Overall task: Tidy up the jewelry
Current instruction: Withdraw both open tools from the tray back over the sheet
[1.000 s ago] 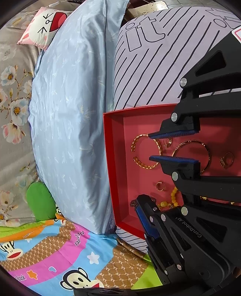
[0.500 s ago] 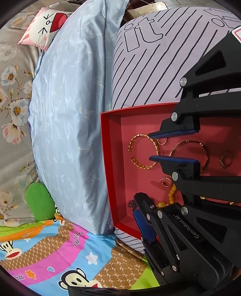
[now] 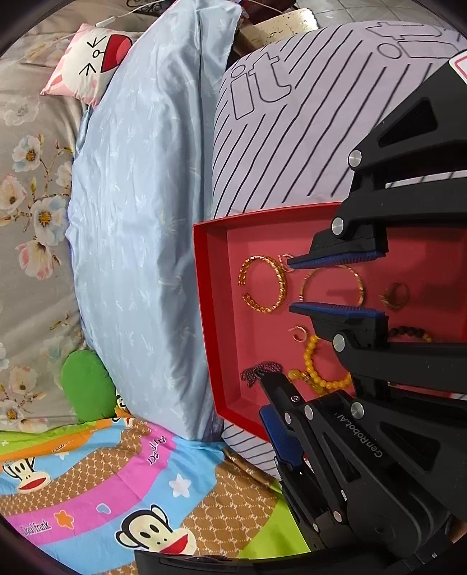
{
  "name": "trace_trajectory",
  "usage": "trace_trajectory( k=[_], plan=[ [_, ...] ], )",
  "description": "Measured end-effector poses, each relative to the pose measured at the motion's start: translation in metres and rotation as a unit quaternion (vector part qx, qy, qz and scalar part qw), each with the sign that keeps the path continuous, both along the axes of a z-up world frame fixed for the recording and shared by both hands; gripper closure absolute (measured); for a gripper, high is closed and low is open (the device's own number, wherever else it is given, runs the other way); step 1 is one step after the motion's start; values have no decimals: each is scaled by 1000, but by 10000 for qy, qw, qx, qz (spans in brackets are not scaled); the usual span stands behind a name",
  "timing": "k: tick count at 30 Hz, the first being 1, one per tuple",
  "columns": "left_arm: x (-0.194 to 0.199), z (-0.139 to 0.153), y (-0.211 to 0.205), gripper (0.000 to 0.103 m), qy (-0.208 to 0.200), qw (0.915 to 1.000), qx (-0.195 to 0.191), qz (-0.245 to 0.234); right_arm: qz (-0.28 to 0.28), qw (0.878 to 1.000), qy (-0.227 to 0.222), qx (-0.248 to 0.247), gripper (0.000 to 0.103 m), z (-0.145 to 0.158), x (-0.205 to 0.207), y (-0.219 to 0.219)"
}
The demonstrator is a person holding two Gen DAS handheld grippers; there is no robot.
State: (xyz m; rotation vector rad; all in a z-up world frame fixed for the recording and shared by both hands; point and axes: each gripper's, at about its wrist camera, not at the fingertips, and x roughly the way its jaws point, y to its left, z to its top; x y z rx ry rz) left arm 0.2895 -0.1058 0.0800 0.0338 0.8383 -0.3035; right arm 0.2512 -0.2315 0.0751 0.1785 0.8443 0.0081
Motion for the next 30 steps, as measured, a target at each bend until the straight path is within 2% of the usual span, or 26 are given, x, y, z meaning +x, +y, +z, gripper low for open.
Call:
trace_trajectory(
  k=[10,12,18,30],
  plan=[
    [-46,10,8,68,-82,9998,174,24,-54,9999,-54,-150,81,12,-45,9],
    [-53,9,12,67,-46,9998,175,48,-91,9998,-54,-175,74,11,-52,9],
    [-69,3,21,58,32,9995,250,177,-217,9995,-17,-235,58,5,-71,9],
    [-88,-10,41,29,189,9976,350,575,-427,9983,-1,-393,32,-5,-93,7]
  ],
)
